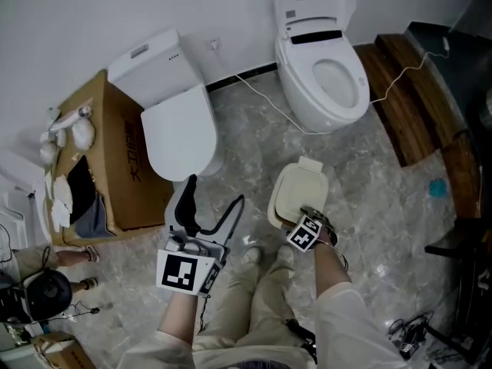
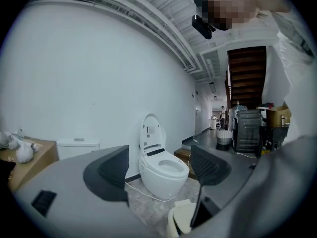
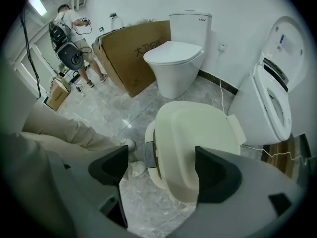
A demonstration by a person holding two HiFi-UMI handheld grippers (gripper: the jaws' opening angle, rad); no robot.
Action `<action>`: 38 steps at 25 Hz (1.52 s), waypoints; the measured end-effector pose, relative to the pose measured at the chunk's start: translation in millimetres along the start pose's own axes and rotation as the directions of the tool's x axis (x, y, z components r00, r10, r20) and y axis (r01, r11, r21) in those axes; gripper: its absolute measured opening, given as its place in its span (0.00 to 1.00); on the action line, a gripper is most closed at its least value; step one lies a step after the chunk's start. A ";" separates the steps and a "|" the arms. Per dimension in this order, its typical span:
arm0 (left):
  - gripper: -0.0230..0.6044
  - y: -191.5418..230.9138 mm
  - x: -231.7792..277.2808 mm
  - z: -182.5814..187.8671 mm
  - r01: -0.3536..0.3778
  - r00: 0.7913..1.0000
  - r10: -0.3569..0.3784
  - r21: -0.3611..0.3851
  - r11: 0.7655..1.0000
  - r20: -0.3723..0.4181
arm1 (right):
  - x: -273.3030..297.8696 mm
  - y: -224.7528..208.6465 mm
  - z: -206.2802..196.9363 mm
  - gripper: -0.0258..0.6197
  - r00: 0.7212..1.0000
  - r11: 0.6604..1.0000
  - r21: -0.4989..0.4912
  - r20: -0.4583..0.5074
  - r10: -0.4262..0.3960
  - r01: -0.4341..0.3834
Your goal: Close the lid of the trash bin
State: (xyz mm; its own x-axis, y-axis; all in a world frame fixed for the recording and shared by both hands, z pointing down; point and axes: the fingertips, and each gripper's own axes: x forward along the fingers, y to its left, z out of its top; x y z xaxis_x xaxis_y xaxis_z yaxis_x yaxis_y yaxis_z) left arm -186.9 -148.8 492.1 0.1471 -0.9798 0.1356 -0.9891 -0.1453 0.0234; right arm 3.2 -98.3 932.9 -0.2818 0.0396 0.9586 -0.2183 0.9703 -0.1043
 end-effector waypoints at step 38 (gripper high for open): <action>0.66 22.7 22.1 -54.3 0.024 0.999 -0.021 -0.089 0.996 0.040 | 71.1 28.3 -23.2 0.76 0.999 0.992 0.119 -0.023 0.045 -0.042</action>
State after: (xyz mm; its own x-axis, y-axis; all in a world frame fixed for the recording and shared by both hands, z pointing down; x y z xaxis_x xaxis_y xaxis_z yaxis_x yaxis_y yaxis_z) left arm -205.9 -166.3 549.4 0.1676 -0.9812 0.0957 -0.9810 -0.1563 0.1152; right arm -1.3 -62.5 1004.2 -0.2694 0.0888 0.9589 -0.3161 0.9324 -0.1752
